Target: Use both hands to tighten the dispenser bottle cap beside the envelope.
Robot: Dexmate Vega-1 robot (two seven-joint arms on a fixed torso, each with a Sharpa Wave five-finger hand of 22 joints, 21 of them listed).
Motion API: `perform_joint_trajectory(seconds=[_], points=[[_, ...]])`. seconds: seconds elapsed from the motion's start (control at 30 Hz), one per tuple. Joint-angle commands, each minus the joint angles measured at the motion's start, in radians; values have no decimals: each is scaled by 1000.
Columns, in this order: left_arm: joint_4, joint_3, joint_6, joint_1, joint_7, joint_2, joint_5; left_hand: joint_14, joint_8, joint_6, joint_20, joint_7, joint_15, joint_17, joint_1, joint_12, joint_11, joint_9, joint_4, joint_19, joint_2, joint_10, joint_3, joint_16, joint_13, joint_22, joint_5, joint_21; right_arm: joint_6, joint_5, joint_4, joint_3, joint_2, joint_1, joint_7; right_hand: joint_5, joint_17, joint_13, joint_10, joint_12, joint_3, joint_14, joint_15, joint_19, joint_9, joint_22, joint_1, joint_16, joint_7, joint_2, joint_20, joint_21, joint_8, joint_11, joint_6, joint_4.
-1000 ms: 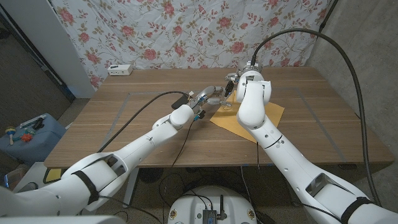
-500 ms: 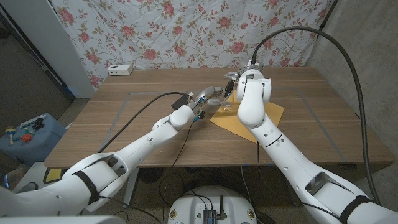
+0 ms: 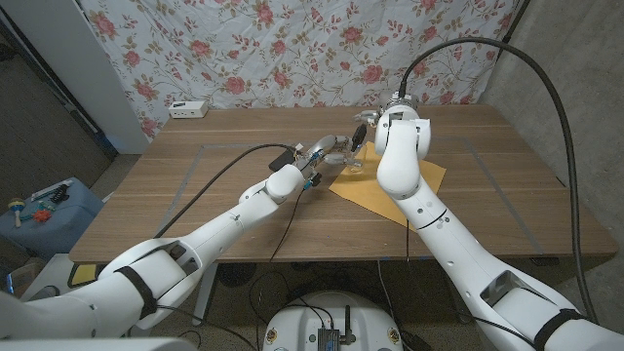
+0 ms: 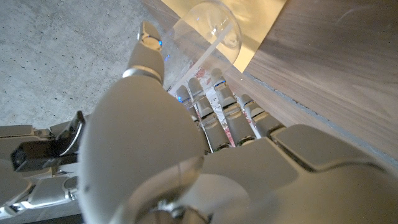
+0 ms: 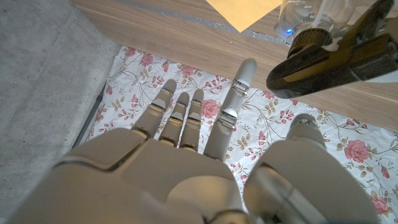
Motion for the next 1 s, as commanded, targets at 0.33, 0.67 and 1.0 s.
perform_joint_trajectory(seconds=[0.33, 0.67, 1.0], points=[[25, -2, -16, -15, -4, -9, -8, 14, 8, 150, -70, 34, -83, 3, -94, 3, -18, 6, 86, 8, 121, 75, 91, 7, 233, 2, 8, -3, 56, 147, -182, 136, -50, -63, 12, 35, 0, 8, -109, -4, 41, -60, 15, -44, 49, 4, 124, -12, -26, 40, 9, 0, -49, -17, -228, -69], [37, 1, -17, -25, -10, -14, -10, 14, 7, 150, -69, 35, -83, 2, -96, 3, -16, 6, 88, 9, 121, 75, 91, 6, 234, 2, 8, -2, 53, 255, -209, 160, -108, -44, 53, 32, -1, 10, -188, -5, 84, -113, 30, -80, 56, 3, 253, -16, -55, 68, 12, -1, -85, -17, -375, -130], [51, 5, -19, -34, -16, -22, -11, 13, 7, 151, -68, 35, -83, 2, -96, 3, -17, 6, 88, 9, 122, 77, 92, 6, 234, 2, 8, -2, 41, 315, -223, 153, -170, -28, 71, 34, -5, 11, -297, -5, 124, -189, 36, -138, 49, 3, 414, -19, -135, 60, 19, -4, -142, -33, -546, -146]])
